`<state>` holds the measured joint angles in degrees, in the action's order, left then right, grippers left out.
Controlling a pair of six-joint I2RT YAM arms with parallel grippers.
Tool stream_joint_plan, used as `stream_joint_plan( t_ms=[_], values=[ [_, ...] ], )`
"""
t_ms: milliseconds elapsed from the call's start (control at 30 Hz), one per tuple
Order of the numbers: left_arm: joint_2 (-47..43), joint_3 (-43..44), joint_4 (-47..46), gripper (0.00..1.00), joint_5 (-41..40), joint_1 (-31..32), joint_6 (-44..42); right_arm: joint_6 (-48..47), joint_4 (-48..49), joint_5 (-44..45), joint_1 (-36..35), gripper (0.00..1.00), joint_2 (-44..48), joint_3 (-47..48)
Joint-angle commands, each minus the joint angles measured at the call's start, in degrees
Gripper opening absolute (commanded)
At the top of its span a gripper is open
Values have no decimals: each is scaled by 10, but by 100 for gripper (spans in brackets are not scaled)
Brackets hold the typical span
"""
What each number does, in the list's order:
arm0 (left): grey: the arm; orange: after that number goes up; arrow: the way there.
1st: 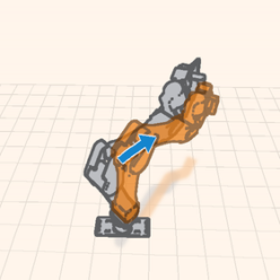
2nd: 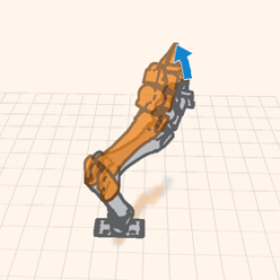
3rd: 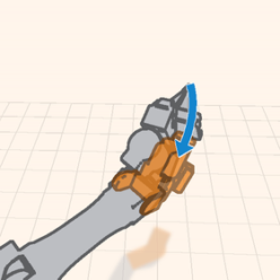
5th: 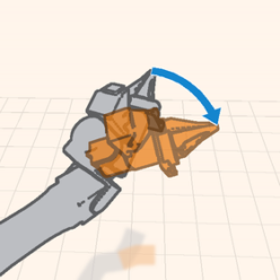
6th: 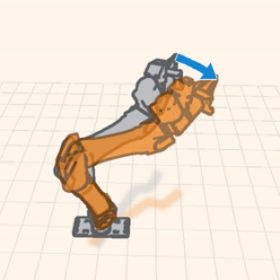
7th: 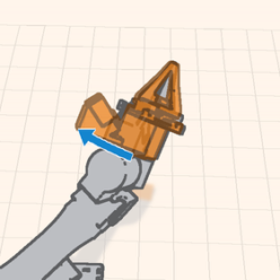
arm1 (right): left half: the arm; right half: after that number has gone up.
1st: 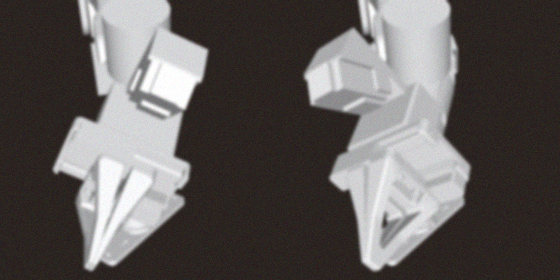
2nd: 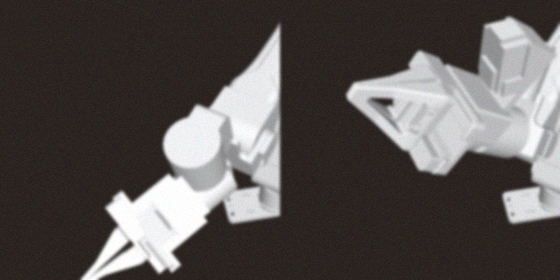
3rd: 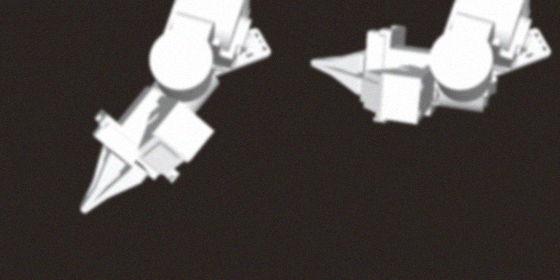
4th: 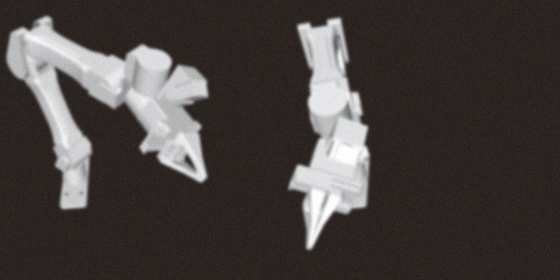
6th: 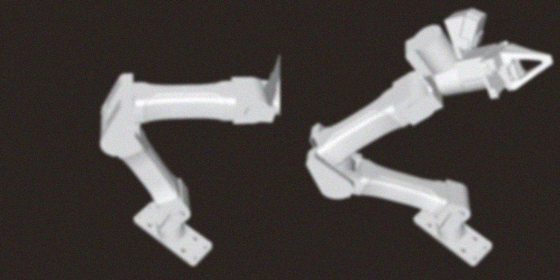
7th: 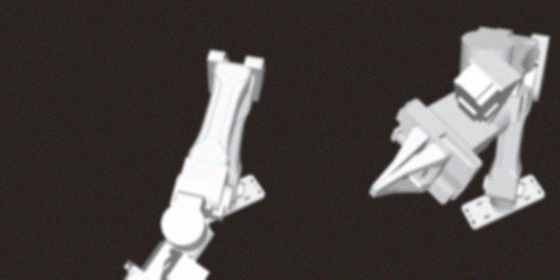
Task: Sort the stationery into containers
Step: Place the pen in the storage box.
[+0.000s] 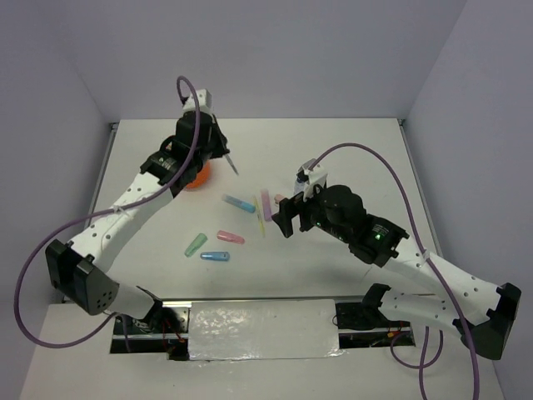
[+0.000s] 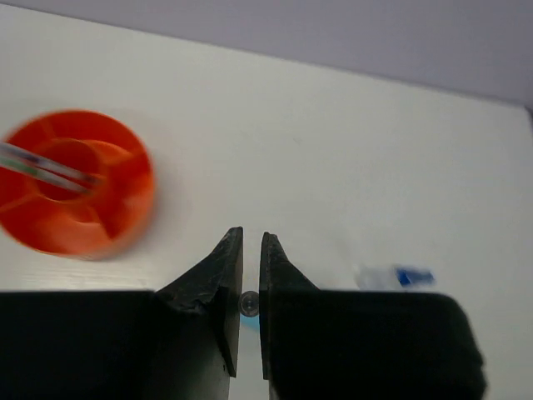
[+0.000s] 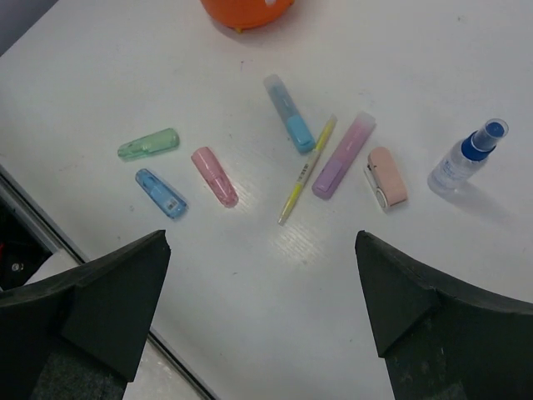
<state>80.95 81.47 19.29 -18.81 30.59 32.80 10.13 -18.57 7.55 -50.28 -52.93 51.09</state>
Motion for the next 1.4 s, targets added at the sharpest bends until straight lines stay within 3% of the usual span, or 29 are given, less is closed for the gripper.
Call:
stream_joint_plan(
  t_ms=[0,233,600,700,800,900,933,1000,1067,1100,1233,1267,1367],
  values=[
    [42,62,-6,0,-165,-71,-48,17,0,19,-5,100,22,2],
    [90,76,-116,0,-203,-157,-106,31,5,-6,-8,100,27,-36],
    [131,44,-141,9,-149,-205,-101,23,14,-13,-10,100,10,-32],
    [149,47,-136,24,-131,-211,-92,25,20,-20,-10,100,-1,-33],
    [161,40,-135,32,-124,-215,-85,26,27,-18,-10,100,-7,-36],
    [171,37,-129,49,-115,-220,-75,25,38,-20,-10,100,-27,-34],
    [173,35,-130,65,-111,-220,-72,28,40,-21,-9,100,-38,-31],
    [171,35,-122,82,-104,-220,-65,38,36,-8,-8,100,-84,-14],
    [156,38,-114,89,-99,-220,-55,61,18,8,-2,100,-126,6],
    [147,40,-105,99,-98,-220,-49,67,12,9,0,100,-171,26],
    [106,100,-38,99,-82,-221,-35,90,-11,20,5,92,-277,80],
    [105,126,-9,99,-71,-222,-37,94,-21,22,6,82,-298,104],
    [107,232,123,99,2,-222,-41,101,-42,29,6,68,-399,157]
  ],
)
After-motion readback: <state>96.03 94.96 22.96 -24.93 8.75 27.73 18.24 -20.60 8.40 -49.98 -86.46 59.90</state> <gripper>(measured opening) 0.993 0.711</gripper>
